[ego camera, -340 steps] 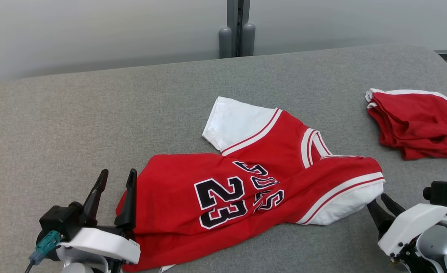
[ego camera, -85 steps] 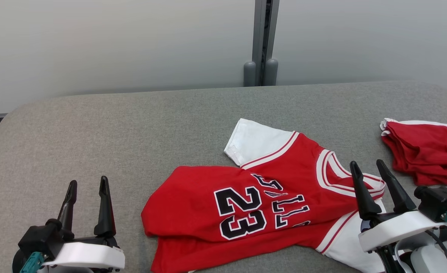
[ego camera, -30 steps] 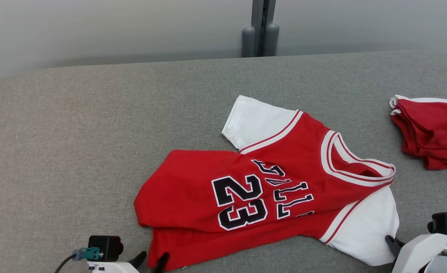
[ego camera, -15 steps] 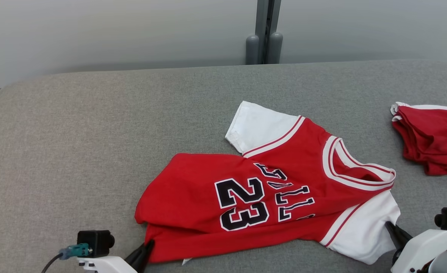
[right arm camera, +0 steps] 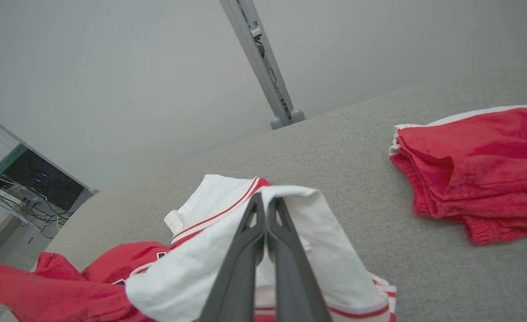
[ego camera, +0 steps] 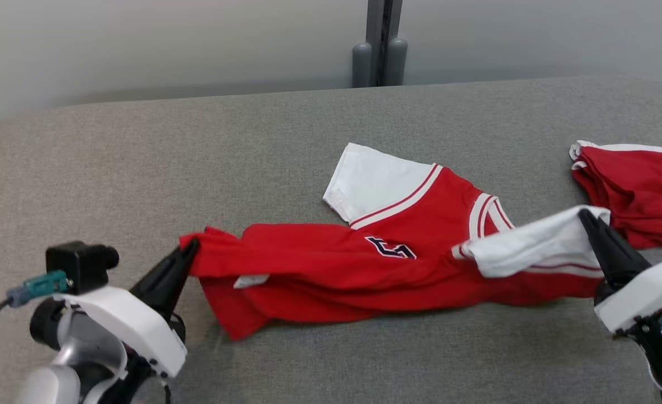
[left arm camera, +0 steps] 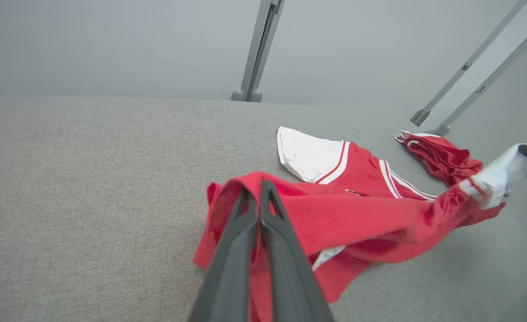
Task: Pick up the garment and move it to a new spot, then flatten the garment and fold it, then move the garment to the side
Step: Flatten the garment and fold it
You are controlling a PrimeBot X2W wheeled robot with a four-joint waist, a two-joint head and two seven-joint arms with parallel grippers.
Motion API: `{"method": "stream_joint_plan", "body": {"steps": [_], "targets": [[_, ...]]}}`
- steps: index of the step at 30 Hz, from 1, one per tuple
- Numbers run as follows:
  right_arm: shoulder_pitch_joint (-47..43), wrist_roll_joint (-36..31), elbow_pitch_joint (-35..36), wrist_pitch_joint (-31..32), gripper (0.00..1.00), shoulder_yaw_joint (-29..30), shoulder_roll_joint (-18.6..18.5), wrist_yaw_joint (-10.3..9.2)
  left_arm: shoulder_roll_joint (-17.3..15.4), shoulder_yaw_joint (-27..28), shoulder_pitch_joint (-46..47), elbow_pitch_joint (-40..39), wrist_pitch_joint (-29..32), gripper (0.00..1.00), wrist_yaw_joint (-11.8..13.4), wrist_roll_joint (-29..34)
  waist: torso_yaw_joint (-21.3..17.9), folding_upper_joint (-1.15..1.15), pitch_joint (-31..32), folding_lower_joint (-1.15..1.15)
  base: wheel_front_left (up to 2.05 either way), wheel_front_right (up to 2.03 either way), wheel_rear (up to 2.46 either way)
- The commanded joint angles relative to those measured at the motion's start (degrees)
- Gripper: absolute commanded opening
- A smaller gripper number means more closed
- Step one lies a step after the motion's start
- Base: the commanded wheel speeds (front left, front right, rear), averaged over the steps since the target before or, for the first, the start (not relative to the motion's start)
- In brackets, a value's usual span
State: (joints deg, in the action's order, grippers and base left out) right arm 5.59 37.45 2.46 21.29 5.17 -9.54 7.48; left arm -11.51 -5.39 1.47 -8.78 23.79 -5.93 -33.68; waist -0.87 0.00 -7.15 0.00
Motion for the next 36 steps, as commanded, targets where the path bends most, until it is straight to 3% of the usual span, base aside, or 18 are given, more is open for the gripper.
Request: {"method": "stream_joint_plan", "body": {"steps": [1, 8, 14, 25, 36], "targets": [[3.5, 0.2, -0.5, -0.8, 0.0, -1.4, -1.4, 0.03, -1.2, 0.8, 3.8, 0.3, 0.6, 0.0, 0.2, 0.5, -0.6, 0.0, -1.2, 0.0, 0.0, 0.0, 0.0], [19.1, 3.1, -4.7, -4.6, 0.0, -4.4, -3.5, 0.03, -4.8, 0.7, 19.5, 6.6, 1.7, 0.0, -0.8, 0.5, -0.7, 0.0, -6.4, 0.0, 0.0, 0.0, 0.0], [36.2, 4.9, -13.6, -7.3, 0.0, -8.2, -5.7, 0.02, -7.7, -1.5, 37.2, 16.7, 2.2, 0.0, -1.4, 1.5, -0.6, 0.0, -13.0, 0.0, 0.0, 0.0, 0.0], [66.0, 5.7, -29.4, -15.9, 0.0, -17.5, -6.7, 0.02, -12.9, -10.5, 66.3, 33.7, -2.8, 0.0, -1.6, 3.6, -1.5, 0.0, -23.1, 0.0, 0.0, 0.0, 0.0], [87.7, 8.0, -40.4, -26.6, 0.0, -22.5, -9.0, 0.02, -10.9, -13.0, 87.0, 51.8, -9.9, 0.0, -1.6, 0.7, -1.3, 0.0, -25.5, 0.0, 0.0, 0.0, 0.0]]}}
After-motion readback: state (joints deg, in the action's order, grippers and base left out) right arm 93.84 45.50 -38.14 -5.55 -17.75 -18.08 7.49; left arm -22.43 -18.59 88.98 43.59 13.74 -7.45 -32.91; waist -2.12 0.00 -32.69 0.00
